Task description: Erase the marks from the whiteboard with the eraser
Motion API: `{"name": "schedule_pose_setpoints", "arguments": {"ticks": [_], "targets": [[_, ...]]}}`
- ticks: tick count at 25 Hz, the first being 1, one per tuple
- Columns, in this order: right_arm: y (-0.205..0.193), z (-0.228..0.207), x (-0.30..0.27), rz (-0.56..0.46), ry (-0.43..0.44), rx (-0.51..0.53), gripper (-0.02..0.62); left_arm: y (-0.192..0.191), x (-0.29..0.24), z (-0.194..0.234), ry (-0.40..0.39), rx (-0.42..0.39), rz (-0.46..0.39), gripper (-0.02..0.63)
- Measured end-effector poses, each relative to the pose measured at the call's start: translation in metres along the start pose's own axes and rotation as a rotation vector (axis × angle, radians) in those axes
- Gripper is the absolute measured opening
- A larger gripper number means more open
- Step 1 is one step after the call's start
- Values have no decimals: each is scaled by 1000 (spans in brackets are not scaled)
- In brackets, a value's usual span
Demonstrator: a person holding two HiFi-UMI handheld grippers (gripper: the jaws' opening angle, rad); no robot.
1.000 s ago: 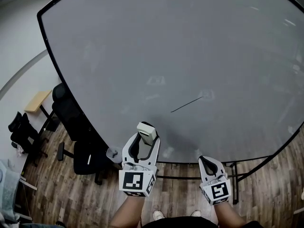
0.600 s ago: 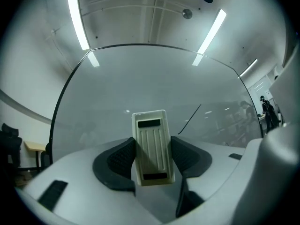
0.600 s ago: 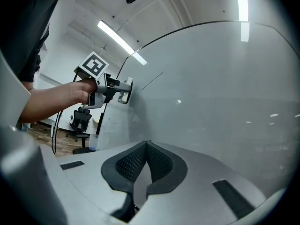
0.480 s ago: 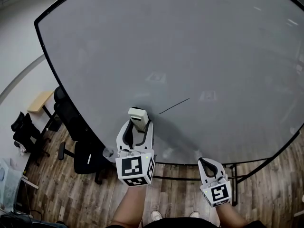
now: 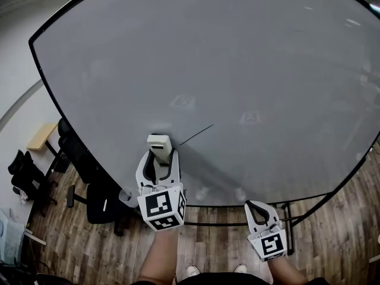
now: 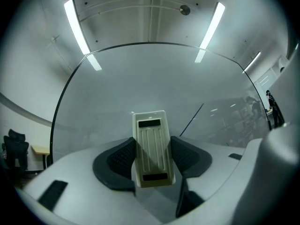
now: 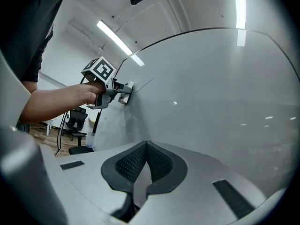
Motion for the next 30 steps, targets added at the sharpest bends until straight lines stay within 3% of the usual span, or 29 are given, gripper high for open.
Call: {"name": "schedule_pose_setpoints", "arguments": {"ticks": [2,7,21,25,30], "targets": [[4,-5,0,-10,-15,-18,20,2,-3,-4,0,2,1,256],[10,0,-2,-18,10,49,20,5,-4,-8,-7,17,-3,256],[14,0,8,-69,-1,-26,19,15,-2,-22,-1,61,-9,256],[15,2,9,-61,24,53,20,21,-3,-30,-17,79,-19,256],[15,3,12,-77,28,71,20,25,-3,-43,-33,75,-33,255]]}}
Point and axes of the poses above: the fingertips, and each gripper's own axes: x backward along the fingers, z to its left, y out of its top, the point moved 4 cm from there along x, backward along the fingers, and after that the axes turned 1 degree about y, right-handed, at the moved point
